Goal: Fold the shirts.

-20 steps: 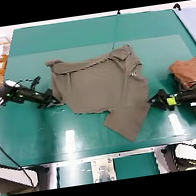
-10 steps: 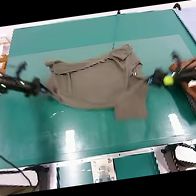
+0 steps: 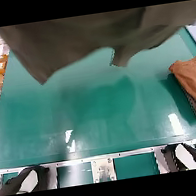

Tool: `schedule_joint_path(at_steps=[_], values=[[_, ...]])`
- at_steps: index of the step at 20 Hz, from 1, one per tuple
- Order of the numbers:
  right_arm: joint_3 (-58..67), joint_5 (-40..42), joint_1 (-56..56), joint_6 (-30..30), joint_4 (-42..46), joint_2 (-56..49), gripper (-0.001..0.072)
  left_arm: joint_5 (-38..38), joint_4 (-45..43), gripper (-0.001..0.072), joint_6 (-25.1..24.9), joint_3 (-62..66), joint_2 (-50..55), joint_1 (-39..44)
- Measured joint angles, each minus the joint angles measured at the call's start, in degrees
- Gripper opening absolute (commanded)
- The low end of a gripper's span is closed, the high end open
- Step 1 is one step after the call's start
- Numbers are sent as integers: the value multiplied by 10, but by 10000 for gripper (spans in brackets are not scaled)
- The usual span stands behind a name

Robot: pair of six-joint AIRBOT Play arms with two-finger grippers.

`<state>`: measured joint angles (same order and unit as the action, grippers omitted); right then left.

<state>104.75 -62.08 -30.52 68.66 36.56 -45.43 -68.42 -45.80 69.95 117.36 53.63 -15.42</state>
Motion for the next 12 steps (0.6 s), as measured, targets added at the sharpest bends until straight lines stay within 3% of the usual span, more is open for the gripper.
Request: schedule_joint_path(at_steps=[3,7,12], values=[[44,36,-15,0,23,37,23,50,-57,26,7,29,-77,-1],[18,41,-22,8,45,47,23,32,-149,25,43,-7,-111,-1],[-147,37,-12,10,10,12,22,17,-117,25,40,-198,-74,-1]])
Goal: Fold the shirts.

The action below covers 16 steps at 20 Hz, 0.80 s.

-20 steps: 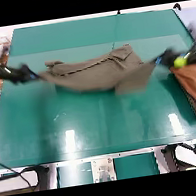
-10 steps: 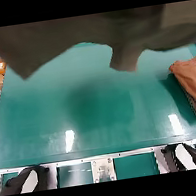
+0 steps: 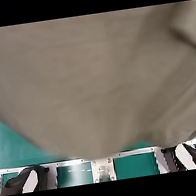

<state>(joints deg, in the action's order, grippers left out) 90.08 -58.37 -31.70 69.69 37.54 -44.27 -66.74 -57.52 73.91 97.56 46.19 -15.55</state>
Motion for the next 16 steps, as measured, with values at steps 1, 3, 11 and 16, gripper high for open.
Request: schedule_joint_path(at_steps=[1,3,11,16], values=[[-43,6,13,-9,-6,-16,23,-1,24,26,-14,-38,22,1],[-122,35,49,-31,-16,-58,22,2,66,26,-46,-106,82,1],[-211,210,163,-82,-35,-378,22,49,193,25,-148,-184,440,1],[-80,208,176,-73,-61,-547,22,78,239,25,-159,-97,549,2]])
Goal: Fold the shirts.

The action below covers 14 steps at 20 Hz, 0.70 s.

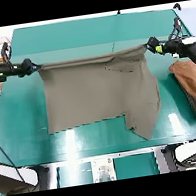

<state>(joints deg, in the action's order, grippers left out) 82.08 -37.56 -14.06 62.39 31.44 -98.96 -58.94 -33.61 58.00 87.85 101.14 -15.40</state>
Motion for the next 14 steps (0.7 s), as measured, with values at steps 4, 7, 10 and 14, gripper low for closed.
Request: schedule_joint_path(at_steps=[4,7,10,14], values=[[99,-27,-5,7,-5,-45,22,0,0,25,29,80,21,0],[141,-46,-13,10,-5,-55,22,-2,-4,25,49,109,27,0],[157,-73,-17,15,13,-59,21,-14,-9,25,59,120,29,0],[163,-160,-23,51,118,-61,20,-93,-71,25,107,125,30,0]])
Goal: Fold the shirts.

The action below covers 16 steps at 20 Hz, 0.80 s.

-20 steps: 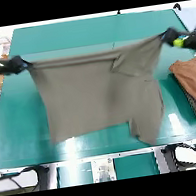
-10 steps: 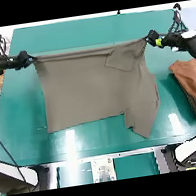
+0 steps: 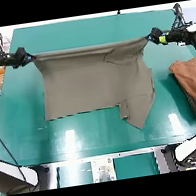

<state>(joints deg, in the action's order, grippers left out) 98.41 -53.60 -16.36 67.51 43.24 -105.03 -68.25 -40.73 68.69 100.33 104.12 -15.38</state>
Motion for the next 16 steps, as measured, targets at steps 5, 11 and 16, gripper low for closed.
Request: schedule_joint_path(at_steps=[5,11,16], values=[[-22,-106,-3,32,132,0,20,-125,-95,26,69,-30,0,0],[-77,-136,-2,34,182,-1,22,-140,-123,26,97,-128,0,0],[-93,-134,-2,29,189,-1,314,-118,-103,357,101,-179,0,0]])
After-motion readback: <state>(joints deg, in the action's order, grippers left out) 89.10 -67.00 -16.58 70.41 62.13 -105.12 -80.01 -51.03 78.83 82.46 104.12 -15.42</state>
